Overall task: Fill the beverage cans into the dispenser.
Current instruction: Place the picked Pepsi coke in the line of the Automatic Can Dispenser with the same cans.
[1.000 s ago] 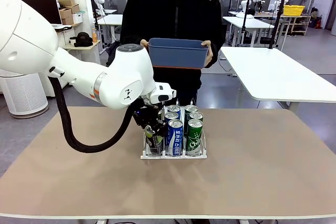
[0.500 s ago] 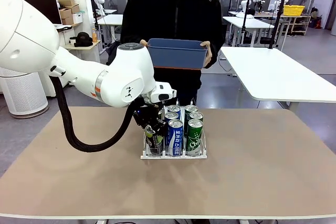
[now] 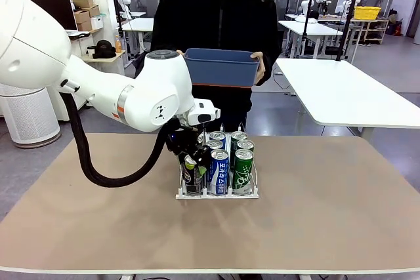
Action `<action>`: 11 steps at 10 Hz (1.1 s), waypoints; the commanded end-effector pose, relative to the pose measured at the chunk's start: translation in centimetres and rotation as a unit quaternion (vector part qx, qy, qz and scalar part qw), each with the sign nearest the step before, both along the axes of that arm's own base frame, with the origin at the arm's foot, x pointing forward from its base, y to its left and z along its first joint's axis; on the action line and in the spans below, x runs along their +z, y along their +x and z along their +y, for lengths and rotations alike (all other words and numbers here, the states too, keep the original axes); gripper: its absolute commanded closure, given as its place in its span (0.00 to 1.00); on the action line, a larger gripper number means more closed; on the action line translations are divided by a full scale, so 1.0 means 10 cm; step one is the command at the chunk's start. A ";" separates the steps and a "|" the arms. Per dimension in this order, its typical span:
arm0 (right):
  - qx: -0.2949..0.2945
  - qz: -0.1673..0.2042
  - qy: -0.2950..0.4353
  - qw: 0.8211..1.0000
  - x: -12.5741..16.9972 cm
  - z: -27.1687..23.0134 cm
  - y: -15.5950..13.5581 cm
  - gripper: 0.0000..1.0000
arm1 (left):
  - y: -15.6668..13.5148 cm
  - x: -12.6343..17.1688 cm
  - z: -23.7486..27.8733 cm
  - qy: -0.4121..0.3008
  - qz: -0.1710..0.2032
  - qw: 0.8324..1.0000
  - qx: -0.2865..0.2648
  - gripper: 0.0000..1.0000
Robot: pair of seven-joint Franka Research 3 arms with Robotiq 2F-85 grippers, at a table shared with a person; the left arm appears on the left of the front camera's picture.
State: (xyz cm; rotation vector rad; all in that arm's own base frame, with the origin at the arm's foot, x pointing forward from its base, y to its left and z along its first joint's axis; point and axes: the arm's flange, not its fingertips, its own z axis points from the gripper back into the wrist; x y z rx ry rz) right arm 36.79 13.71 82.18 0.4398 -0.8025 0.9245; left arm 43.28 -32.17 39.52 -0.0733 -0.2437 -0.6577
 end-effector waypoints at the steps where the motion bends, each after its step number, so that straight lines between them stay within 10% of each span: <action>1: 0.000 0.001 0.000 1.000 -0.02 0.00 -0.01 0.00 | -0.06 0.12 0.01 0.019 -0.013 1.000 0.017 0.00; 9: 0.000 0.001 0.000 1.000 -0.02 0.00 -0.01 0.00 | -0.55 0.34 -0.10 -0.020 -0.106 0.994 0.007 0.00; 11: 0.000 0.001 0.000 1.000 -0.02 0.00 -0.01 0.00 | -0.41 0.39 -0.12 -0.007 -0.064 0.998 0.001 0.00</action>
